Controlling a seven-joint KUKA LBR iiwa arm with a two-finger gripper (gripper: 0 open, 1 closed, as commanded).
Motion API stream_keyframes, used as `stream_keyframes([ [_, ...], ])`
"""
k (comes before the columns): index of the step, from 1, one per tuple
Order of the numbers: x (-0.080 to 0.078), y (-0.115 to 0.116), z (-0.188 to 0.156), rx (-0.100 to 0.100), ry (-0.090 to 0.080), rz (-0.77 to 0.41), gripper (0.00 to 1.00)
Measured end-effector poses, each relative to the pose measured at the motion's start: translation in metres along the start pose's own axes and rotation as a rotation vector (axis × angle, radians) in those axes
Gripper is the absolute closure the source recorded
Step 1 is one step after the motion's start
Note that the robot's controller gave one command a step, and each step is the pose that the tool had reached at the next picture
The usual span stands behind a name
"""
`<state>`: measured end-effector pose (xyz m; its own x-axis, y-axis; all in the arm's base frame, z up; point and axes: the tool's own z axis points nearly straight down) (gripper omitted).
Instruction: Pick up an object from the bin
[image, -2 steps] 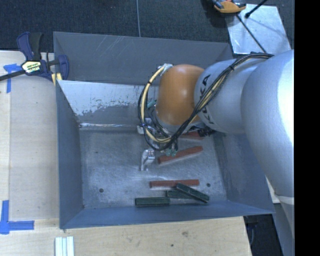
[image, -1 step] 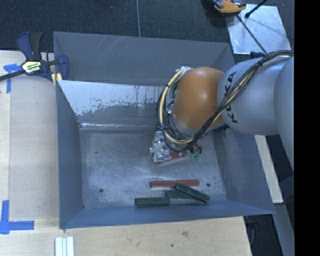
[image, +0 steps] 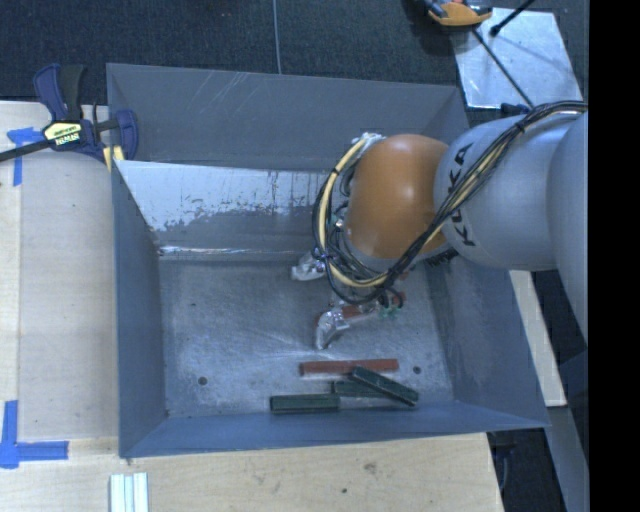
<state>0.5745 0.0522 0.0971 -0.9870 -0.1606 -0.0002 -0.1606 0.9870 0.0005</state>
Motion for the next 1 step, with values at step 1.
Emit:
stream_keyframes([
  [1, 0.0000, 0.0000, 0.0000, 0.000, 0.000, 0.000, 0.00],
])
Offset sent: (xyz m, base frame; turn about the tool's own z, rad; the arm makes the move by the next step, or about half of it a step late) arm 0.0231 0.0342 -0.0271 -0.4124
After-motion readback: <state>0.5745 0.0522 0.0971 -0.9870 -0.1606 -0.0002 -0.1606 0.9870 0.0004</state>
